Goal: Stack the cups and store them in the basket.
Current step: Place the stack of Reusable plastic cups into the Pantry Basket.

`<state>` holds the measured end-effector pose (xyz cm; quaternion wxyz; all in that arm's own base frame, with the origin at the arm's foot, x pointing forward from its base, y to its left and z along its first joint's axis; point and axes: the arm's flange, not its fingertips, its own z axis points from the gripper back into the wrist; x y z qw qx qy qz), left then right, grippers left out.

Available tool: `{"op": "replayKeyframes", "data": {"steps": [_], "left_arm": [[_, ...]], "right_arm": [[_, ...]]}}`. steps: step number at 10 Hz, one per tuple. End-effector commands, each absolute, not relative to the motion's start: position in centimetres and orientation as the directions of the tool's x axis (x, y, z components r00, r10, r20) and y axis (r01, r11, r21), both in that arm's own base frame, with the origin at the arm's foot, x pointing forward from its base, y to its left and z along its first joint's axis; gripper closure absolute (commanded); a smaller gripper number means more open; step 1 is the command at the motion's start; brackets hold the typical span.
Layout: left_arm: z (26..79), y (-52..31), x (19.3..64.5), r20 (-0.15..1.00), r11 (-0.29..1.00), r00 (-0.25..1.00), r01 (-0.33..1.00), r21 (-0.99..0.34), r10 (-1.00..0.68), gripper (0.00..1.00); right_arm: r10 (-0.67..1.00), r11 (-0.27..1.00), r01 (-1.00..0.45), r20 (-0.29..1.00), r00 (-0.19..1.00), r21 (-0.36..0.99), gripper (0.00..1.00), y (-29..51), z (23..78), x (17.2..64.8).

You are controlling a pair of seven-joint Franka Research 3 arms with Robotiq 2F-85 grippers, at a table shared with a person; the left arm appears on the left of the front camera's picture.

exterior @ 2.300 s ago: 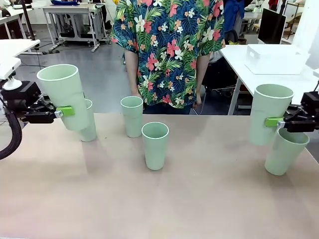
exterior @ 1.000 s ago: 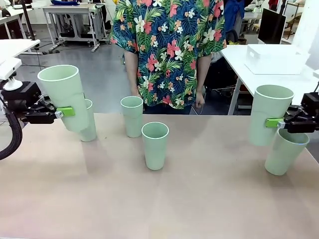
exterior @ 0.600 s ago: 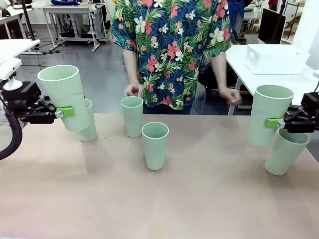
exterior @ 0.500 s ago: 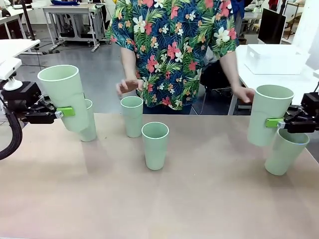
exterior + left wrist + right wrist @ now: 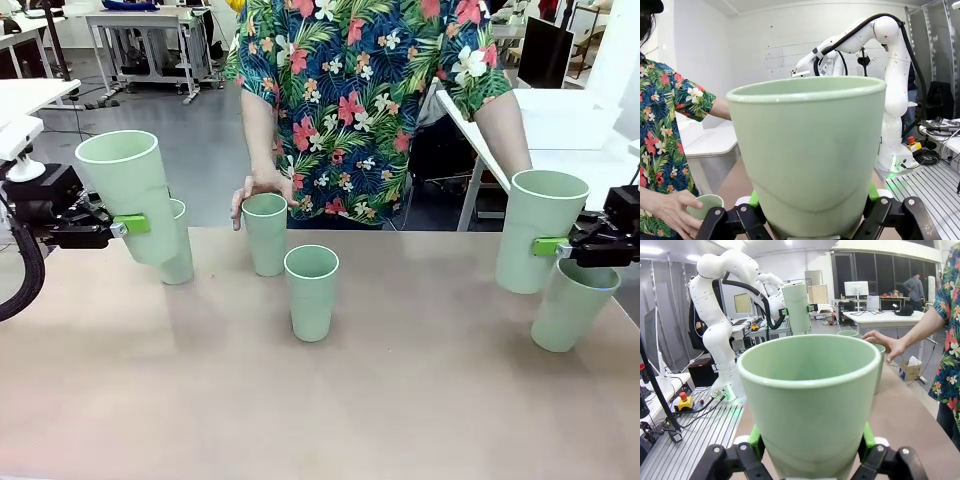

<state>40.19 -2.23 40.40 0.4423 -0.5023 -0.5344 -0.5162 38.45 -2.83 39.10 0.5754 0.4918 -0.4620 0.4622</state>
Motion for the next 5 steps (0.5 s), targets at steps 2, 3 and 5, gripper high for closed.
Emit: {"op": "replayKeyframes", "data": {"steps": [2,3,5], "left_arm": [[40.57,-2.20,40.15,0.990,-0.037,-0.111,0.993,0.115,0.085,0.16],[40.57,-2.20,40.15,0.990,-0.037,-0.111,0.993,0.115,0.085,0.16],[40.57,-2.20,40.15,0.990,-0.037,-0.111,0.993,0.115,0.085,0.16]], "right_arm": [[0.080,0.090,-0.987,0.987,0.139,0.132,0.13,-2.84,39.39,38.64],[0.080,0.090,-0.987,0.987,0.139,0.132,0.13,-2.84,39.39,38.64],[0.080,0.090,-0.987,0.987,0.139,0.132,0.13,-2.84,39.39,38.64]]}}
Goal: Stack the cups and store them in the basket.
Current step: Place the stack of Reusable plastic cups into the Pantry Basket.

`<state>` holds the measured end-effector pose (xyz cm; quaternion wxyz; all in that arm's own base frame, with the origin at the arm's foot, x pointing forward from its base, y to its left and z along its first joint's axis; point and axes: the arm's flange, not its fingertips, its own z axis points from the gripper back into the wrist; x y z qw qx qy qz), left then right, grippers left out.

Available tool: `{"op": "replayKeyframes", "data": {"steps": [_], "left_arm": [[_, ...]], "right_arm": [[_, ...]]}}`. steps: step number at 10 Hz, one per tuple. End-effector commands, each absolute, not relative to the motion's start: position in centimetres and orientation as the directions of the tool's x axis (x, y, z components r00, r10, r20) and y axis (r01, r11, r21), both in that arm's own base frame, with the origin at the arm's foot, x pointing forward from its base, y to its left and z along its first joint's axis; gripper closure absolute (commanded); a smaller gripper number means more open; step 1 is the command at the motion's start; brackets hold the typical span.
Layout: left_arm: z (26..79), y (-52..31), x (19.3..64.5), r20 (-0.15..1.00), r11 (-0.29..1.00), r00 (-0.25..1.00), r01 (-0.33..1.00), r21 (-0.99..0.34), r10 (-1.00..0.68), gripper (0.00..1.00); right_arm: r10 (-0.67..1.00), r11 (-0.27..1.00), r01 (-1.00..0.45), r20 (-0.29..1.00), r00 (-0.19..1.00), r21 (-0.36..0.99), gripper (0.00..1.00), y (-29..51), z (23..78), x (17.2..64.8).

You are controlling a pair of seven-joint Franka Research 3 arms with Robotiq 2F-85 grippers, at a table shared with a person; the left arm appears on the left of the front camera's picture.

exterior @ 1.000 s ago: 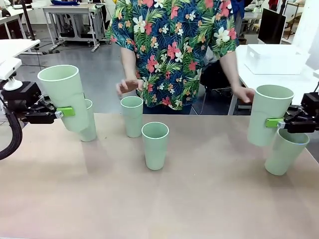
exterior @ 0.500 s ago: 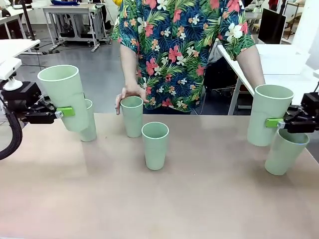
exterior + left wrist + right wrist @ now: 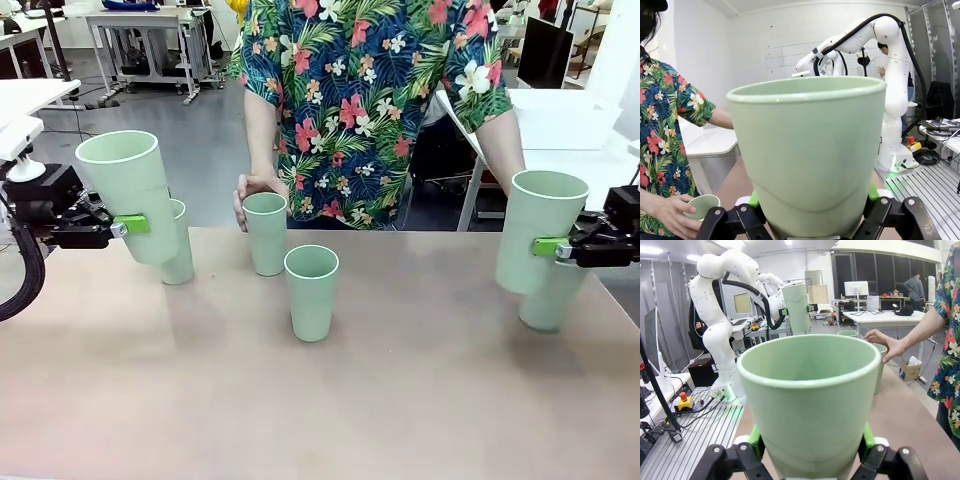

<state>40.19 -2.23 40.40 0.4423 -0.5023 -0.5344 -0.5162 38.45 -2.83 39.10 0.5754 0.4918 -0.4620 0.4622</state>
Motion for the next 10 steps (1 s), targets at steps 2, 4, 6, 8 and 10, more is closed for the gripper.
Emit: {"op": "replayKeyframes", "data": {"steps": [2,4,6,8,10], "left_arm": [[40.57,-2.20,40.15,0.990,-0.037,-0.111,0.993,0.115,0.085,0.16],[40.57,-2.20,40.15,0.990,-0.037,-0.111,0.993,0.115,0.085,0.16],[40.57,-2.20,40.15,0.990,-0.037,-0.111,0.993,0.115,0.085,0.16],[40.57,-2.20,40.15,0.990,-0.037,-0.111,0.993,0.115,0.085,0.16],[40.57,-2.20,40.15,0.990,-0.037,-0.111,0.993,0.115,0.085,0.16]], "right_arm": [[0.080,0.090,-0.987,0.987,0.139,0.132,0.13,-2.84,39.39,38.64],[0.080,0.090,-0.987,0.987,0.139,0.132,0.13,-2.84,39.39,38.64],[0.080,0.090,-0.987,0.987,0.139,0.132,0.13,-2.84,39.39,38.64],[0.080,0.090,-0.987,0.987,0.139,0.132,0.13,-2.84,39.39,38.64],[0.080,0.090,-0.987,0.987,0.139,0.132,0.13,-2.84,39.39,38.64]]}}
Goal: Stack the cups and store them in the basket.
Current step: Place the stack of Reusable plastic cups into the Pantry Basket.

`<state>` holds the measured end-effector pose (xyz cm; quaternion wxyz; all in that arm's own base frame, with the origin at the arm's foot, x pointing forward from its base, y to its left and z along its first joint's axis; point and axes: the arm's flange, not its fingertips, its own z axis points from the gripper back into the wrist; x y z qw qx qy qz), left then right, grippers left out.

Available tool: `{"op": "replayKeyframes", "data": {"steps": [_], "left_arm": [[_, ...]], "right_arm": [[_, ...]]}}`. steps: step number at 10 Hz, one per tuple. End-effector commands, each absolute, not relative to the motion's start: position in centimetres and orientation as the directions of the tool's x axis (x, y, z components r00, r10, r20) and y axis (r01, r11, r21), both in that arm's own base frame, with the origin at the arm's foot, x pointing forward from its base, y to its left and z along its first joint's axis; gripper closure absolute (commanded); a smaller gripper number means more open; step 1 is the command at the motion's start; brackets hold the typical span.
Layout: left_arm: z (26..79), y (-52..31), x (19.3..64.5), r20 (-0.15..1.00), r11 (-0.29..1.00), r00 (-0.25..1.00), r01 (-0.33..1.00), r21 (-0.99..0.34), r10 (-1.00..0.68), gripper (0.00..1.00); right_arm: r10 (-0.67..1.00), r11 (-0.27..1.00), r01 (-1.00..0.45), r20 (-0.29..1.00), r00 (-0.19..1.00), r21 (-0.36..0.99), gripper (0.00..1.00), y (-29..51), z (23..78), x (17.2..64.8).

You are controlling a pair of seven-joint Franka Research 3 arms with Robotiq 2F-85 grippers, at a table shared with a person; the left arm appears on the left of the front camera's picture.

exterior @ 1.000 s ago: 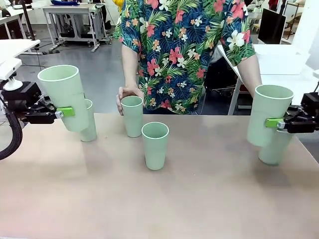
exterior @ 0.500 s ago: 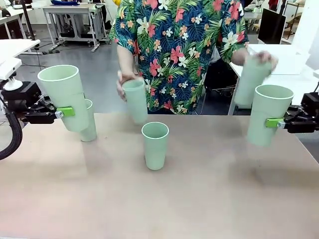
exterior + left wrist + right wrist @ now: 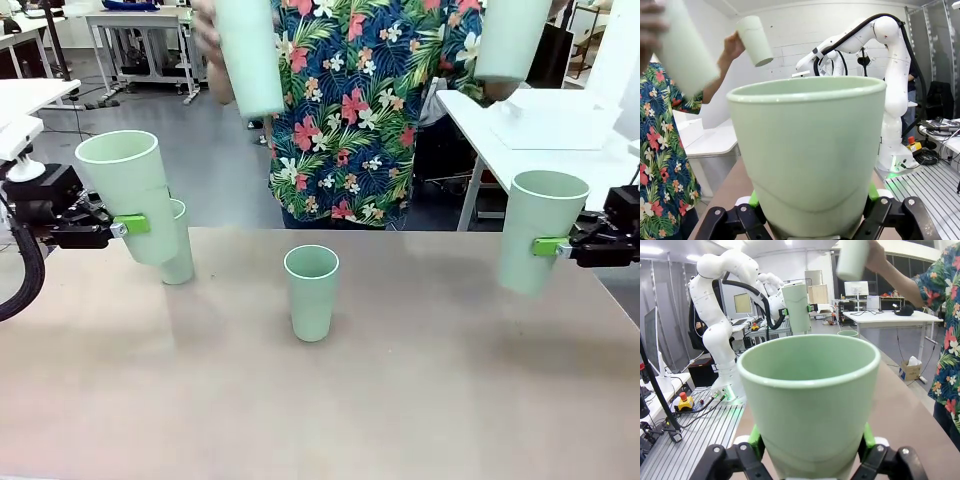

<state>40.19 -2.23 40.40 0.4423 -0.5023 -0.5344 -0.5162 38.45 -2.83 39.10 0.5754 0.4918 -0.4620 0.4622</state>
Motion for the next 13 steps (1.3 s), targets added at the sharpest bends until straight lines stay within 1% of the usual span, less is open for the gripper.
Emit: {"op": "replayKeyframes", "data": {"steps": [1,13], "left_arm": [[40.57,-2.20,40.15,0.990,-0.037,-0.111,0.993,0.115,0.085,0.16],[40.57,-2.20,40.15,0.990,-0.037,-0.111,0.993,0.115,0.085,0.16]], "right_arm": [[0.080,0.090,-0.987,0.987,0.139,0.132,0.13,-2.84,39.39,38.64],[0.080,0.090,-0.987,0.987,0.139,0.132,0.13,-2.84,39.39,38.64]]}}
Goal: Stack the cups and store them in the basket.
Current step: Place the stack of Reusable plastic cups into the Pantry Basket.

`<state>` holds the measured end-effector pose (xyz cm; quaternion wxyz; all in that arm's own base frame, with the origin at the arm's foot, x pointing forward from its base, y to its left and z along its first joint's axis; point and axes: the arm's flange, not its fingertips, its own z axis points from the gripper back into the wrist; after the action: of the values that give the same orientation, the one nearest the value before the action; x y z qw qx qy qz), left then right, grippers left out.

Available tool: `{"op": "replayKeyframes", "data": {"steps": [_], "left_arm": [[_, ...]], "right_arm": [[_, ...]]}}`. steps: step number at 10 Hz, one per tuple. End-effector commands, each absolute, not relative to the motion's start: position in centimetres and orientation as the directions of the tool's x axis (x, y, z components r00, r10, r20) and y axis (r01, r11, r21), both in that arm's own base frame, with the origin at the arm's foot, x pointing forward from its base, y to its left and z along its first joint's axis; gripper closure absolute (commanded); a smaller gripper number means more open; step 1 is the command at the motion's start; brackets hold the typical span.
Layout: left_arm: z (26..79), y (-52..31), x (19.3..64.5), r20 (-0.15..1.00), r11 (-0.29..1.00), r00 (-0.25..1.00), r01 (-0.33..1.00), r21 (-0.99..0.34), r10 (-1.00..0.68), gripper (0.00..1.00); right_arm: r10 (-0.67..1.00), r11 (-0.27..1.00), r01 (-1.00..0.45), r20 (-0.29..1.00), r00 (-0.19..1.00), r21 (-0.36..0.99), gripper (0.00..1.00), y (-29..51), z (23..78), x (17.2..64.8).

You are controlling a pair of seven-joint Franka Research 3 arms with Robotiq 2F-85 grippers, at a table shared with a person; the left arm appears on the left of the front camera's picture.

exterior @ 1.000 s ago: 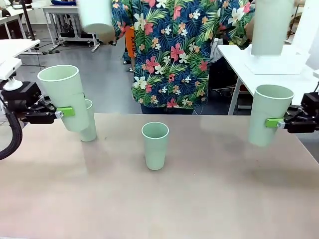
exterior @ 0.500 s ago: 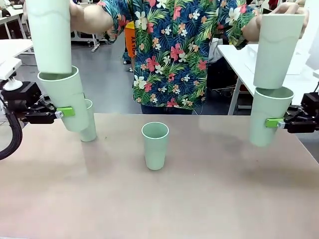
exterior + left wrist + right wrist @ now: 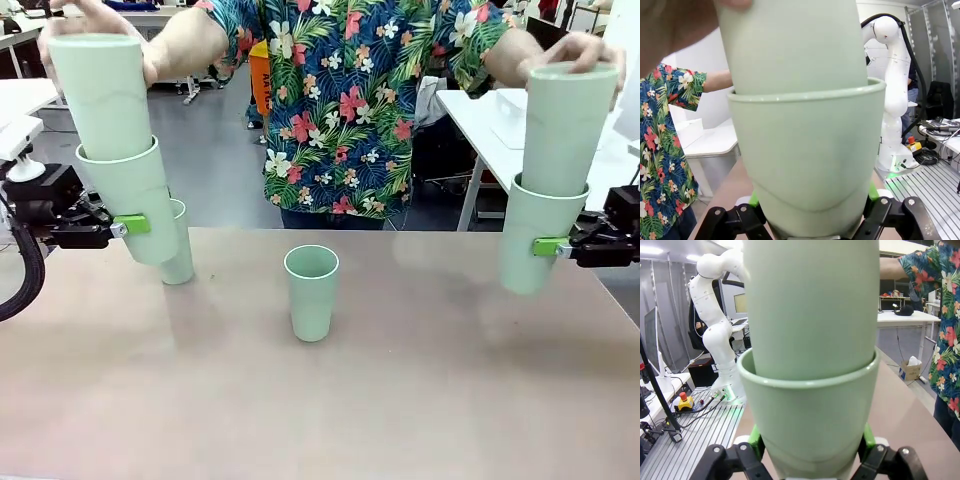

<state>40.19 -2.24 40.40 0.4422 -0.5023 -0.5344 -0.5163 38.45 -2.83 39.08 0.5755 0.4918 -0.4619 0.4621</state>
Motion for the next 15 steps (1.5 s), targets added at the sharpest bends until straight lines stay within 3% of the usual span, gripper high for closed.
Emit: {"op": "replayKeyframes", "data": {"steps": [1,15], "left_arm": [[40.57,-2.20,40.15,0.990,-0.037,-0.111,0.993,0.115,0.085,0.16],[40.57,-2.20,40.15,0.990,-0.037,-0.111,0.993,0.115,0.085,0.16]], "right_arm": [[0.080,0.090,-0.987,0.987,0.139,0.132,0.13,-2.84,39.39,38.64],[0.080,0.090,-0.987,0.987,0.139,0.132,0.13,-2.84,39.39,38.64]]}}
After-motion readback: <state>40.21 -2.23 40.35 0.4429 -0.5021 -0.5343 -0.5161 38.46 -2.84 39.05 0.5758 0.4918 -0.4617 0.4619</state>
